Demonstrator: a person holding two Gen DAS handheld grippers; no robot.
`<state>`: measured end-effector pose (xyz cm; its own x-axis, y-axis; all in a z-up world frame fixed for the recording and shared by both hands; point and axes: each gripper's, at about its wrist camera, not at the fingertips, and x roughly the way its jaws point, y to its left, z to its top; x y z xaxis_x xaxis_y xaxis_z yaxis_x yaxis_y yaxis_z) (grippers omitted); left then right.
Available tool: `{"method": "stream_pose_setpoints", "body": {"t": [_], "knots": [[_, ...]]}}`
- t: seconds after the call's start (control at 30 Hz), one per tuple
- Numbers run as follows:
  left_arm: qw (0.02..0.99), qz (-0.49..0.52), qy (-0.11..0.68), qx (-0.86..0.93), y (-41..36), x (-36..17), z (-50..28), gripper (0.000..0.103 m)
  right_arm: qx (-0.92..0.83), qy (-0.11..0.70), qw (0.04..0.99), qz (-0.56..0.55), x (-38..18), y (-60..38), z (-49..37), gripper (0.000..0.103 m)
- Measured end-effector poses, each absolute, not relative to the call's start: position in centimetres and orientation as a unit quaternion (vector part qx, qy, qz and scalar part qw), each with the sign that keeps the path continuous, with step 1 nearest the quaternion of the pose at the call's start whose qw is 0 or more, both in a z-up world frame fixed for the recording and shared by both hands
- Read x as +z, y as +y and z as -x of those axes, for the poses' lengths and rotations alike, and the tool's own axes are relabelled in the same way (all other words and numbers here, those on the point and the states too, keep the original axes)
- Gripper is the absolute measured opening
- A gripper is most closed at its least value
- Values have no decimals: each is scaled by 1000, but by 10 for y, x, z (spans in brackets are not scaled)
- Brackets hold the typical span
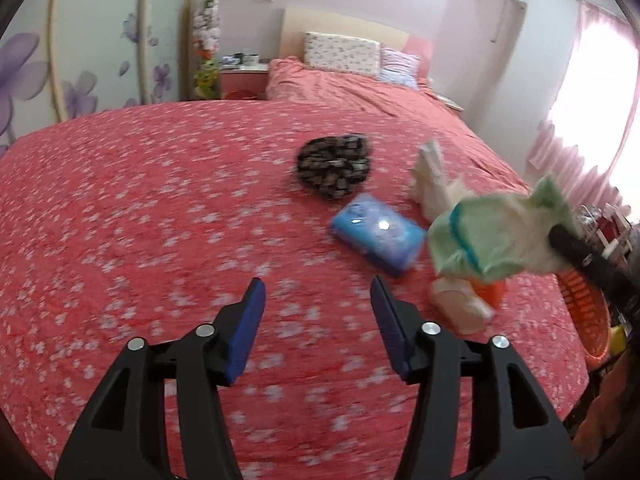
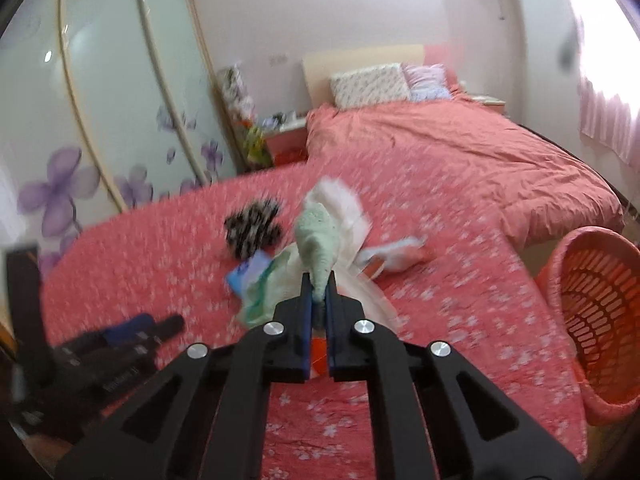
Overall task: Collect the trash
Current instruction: 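Grasp the light green cloth with the right tool and lift it, then grasp the red-and-white cartoon paper cup with the left tool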
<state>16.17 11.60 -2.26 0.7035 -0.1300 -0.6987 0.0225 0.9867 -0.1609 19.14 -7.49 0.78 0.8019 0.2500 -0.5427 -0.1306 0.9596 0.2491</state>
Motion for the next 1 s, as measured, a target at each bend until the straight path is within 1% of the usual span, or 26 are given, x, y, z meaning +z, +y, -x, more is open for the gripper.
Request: {"method": "stream_pose_setpoints", "body": {"t": [0.13,0.23,0.3,0.37,0.43,0.53,0.83,0.9,0.93,1.0], "knots": [[919,67,380,-80,92,-19,-170,63,66,274,952,-121,21,-109,-182,6],[917,55,378,-110,70,-19,-175,74,36,269,954,-128,22,-132,-177,6],[916,44,379,-125,57,-21,-179,78,21,273,952,-135,19,-148,-174,6],[914,33,379,-140,44,-25,-182,88,13,277,951,-137,15,-156,-171,6],[914,11,381,-141,31,-29,-188,90,5,282,949,-141,10,-167,-168,6],[907,-15,397,-137,17,-38,-198,90,-3,287,947,-145,4,-179,-163,6],[889,-21,432,-149,-1,-52,-205,90,-16,295,942,-162,-8,-198,-158,6],[891,-27,427,-151,-4,-51,-204,84,-18,296,941,-164,-10,-200,-157,6],[892,-32,425,-153,-6,-51,-203,84,-19,296,941,-165,-10,-201,-156,6],[894,-37,418,-159,-9,-49,-201,81,-21,296,940,-167,-11,-204,-155,6]]}}
